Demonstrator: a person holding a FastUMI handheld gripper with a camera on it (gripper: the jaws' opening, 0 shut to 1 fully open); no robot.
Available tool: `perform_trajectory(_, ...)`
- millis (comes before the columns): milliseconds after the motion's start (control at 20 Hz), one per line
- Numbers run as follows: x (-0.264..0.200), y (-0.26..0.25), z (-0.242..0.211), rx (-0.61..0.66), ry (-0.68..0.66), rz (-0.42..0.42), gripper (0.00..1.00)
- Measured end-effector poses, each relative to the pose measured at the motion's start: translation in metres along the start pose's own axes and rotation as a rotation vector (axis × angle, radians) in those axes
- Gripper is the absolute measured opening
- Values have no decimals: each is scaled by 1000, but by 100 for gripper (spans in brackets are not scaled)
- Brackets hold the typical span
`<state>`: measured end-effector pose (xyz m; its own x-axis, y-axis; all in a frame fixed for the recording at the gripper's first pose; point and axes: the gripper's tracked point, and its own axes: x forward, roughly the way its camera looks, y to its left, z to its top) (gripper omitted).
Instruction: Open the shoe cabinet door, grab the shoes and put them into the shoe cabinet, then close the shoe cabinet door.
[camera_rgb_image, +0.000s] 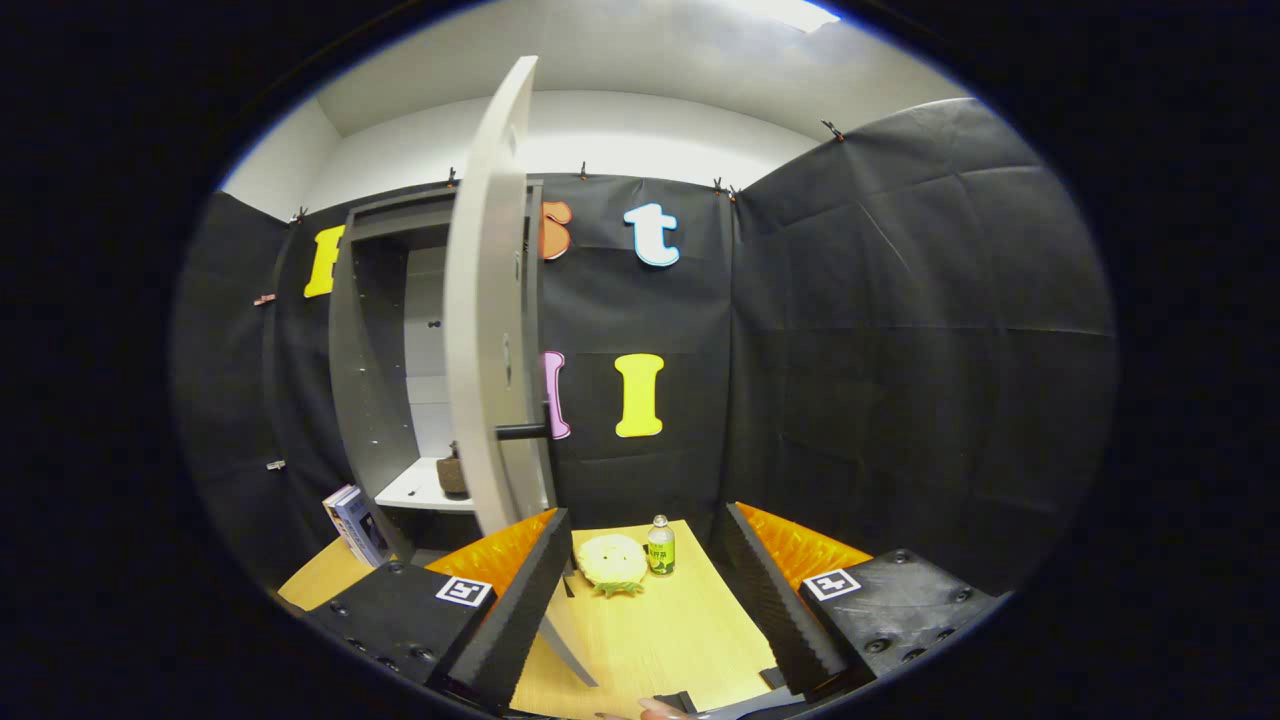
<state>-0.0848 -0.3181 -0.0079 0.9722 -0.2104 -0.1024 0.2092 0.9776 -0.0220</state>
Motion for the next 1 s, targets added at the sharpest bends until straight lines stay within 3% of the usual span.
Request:
perform_trajectory(450,69,-18,0,28,30,17,97)
perform_trajectory(750,69,-13,1,26,32,-27,97)
perform_trajectory(1000,54,23,-1,11,33,-15,97)
